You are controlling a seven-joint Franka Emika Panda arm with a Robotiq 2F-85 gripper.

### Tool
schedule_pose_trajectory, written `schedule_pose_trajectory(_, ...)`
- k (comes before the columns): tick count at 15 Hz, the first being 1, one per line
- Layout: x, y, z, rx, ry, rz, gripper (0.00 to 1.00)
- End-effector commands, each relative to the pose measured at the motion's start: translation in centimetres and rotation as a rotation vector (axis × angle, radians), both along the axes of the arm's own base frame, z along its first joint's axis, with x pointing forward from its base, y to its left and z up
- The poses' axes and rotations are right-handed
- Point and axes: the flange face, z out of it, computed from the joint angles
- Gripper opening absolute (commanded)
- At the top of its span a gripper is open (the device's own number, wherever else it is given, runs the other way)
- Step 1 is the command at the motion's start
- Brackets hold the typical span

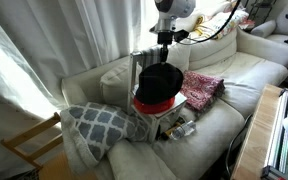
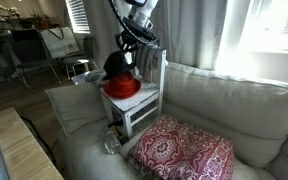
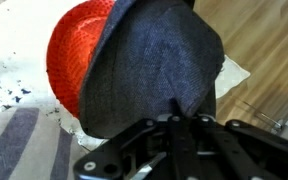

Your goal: Put the hats on the seat of the chair then on the sofa

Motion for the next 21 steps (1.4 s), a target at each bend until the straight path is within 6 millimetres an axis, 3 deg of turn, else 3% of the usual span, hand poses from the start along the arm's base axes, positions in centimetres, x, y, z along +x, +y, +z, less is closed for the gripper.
schedule_pose_trajectory(1,0.1,-0.2,-1.7,-0.047,-0.011,0.047,0.02)
schedule_pose_trajectory(11,1.0,1.1,-3.9,-0.100,-0.117,0.024,0.02)
schedule_pose_trajectory(13,1.0,1.0,-4.1,-0.126,-0.119,0.031,0.32)
schedule_pose_trajectory(21,0.5,1.1,-3.8,-0.167,-0.105,0.045,0.90)
